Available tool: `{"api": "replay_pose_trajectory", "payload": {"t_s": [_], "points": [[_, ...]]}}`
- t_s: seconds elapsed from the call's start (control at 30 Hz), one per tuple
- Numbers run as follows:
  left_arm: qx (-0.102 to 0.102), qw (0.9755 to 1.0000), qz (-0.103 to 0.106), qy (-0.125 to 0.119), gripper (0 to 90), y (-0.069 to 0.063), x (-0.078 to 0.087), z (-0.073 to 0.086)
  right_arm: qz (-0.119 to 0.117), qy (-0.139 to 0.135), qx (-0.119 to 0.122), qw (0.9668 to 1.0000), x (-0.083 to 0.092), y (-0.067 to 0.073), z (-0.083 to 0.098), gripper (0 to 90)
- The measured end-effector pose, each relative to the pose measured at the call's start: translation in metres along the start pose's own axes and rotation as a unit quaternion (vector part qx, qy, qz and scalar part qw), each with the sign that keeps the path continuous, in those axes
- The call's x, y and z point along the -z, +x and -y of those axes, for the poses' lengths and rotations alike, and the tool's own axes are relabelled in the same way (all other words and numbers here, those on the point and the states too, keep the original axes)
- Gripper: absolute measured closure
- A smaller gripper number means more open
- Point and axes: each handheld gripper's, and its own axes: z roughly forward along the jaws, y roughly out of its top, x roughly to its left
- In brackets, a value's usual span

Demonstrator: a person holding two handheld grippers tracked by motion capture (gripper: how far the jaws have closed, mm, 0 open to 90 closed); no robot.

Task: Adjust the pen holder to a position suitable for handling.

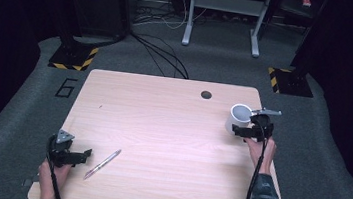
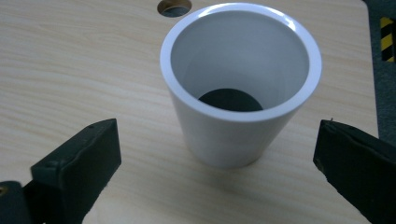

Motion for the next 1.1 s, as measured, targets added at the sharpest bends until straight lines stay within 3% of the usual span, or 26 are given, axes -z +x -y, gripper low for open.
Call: {"api": "replay_pose_trajectory", "payload": {"t_s": [0.13, 0.37, 0.63, 1.1], "points": [[0.0, 1.0, 0.0, 0.0, 5.5, 0.0, 0.0, 0.0, 0.008, 0.0, 0.005, 1.0, -0.011, -0.001, -0.001, 0.4], [0.0, 1.0, 0.0, 0.0, 5.5, 0.0, 0.0, 0.0, 0.001, -0.011, -0.016, 0.9998, -0.024, -0.009, -0.007, 0.5], [0.0, 1.0, 0.0, 0.0, 5.5, 0.0, 0.0, 0.0, 0.012, -0.023, -0.007, 0.9996, -0.035, -0.008, -0.008, 2.9], [0.0, 1.0, 0.0, 0.0, 5.5, 0.0, 0.0, 0.0, 0.015, -0.039, -0.006, 0.9991, -0.042, -0.009, -0.007, 5.9]]}}
